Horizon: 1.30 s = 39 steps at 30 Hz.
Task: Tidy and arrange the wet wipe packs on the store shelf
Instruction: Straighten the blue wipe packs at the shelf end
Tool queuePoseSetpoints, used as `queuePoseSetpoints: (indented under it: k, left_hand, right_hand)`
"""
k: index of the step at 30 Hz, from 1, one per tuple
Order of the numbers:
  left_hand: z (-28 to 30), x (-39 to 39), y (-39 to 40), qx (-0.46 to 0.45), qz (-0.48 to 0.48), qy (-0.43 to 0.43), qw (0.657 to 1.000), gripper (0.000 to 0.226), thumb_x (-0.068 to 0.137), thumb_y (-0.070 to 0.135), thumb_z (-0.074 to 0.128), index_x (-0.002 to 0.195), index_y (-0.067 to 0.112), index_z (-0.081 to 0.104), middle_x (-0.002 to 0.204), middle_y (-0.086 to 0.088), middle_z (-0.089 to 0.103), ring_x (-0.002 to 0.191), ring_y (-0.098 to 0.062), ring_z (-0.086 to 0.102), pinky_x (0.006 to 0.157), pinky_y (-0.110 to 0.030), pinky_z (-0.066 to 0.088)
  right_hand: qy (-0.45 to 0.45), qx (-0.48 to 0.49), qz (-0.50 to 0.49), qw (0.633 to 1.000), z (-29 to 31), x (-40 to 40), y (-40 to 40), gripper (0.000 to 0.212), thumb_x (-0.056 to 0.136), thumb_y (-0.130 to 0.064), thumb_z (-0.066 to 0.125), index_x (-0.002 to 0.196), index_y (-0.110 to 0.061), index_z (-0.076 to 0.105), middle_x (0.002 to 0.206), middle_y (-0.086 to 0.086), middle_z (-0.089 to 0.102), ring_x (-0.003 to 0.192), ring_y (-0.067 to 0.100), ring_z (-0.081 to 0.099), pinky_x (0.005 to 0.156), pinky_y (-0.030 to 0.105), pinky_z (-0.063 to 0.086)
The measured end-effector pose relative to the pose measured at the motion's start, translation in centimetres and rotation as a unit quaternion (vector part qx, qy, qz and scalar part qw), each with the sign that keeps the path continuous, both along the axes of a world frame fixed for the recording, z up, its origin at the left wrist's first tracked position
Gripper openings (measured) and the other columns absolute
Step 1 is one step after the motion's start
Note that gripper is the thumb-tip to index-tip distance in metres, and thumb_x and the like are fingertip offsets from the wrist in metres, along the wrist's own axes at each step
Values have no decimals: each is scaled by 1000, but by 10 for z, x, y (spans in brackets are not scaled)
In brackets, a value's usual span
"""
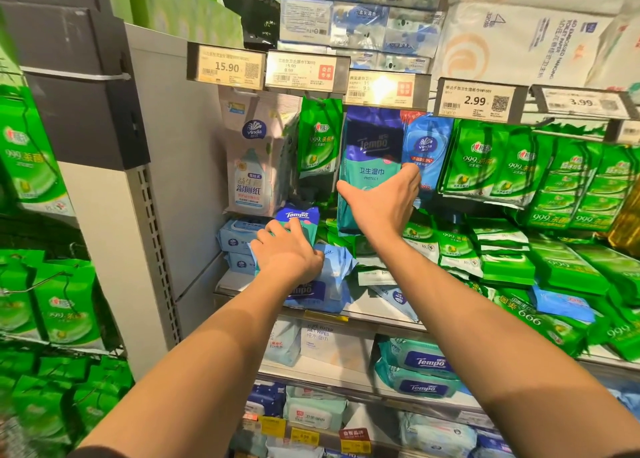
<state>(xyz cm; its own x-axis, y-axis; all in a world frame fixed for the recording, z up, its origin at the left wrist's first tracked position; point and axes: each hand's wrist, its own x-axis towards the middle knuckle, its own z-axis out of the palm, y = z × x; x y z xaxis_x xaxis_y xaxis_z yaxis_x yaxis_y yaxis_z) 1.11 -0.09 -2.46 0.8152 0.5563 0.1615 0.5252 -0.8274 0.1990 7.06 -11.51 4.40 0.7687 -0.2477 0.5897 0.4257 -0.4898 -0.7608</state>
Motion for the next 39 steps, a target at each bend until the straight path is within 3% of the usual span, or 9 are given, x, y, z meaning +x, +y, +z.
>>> queuePoseSetpoints:
  k: [6,10,13,16,21,26,33,39]
  left_hand:
    - [-1,1,0,5,4,4,1000,76,85,63,43,143,19,22,140,-19,32,124,-39,36,98,-48,33]
    - [1,2,-1,8,4,10,1000,74,85,64,43,141,19,24,139,-19,33,124,-39,35,98,-47,33]
    - [3,3,0,6,-1,14,1000,70,85,63,44,136,18,27,136,-18,33,123,-39,36,97,-47,33]
    - [4,5,3,7,-4,21,1000,70,85,64,46,135,19,27,136,-17,33,123,-39,36,96,-46,33]
    - [5,8,4,14,-13,28,999,68,85,65,44,133,19,27,135,-18,31,122,-39,35,94,-46,33]
    - [6,14,5,11,-12,31,999,71,84,64,45,136,20,26,138,-19,30,123,-40,34,95,-46,32]
    - [8,18,7,13,-15,34,999,68,84,63,47,133,19,28,137,-18,32,122,-40,35,95,-46,32]
    - [8,16,6,5,-17,32,999,68,85,63,47,134,19,29,139,-19,31,124,-40,34,96,-46,32]
  right_hand:
    - [56,-26,-30,998,2,21,11,95,54,-52,85,123,-5,40,132,13,48,125,32,44,97,49,41]
    - [74,-45,-37,996,-1,36,20,99,58,-56,82,129,2,42,131,19,52,122,36,47,97,48,42]
    - [76,-40,-25,996,-4,51,26,110,60,-52,83,141,-1,29,141,19,44,128,38,44,100,50,40]
    - [99,-62,-15,993,-5,71,31,117,66,-51,82,149,-3,15,156,18,25,143,34,27,108,51,35]
    - [109,-56,-47,991,-3,100,43,105,57,-50,89,133,-8,29,141,16,38,131,34,42,95,49,47]
    - [123,-102,-113,981,-4,119,62,106,55,-58,86,132,-9,32,136,13,39,123,28,44,86,45,49]
    - [120,-90,-141,979,-7,124,77,102,59,-66,79,131,-9,35,132,11,41,116,27,47,84,45,53]
    - [147,-111,-123,975,-3,118,63,116,56,-61,85,141,-9,27,137,11,37,121,27,44,89,42,47]
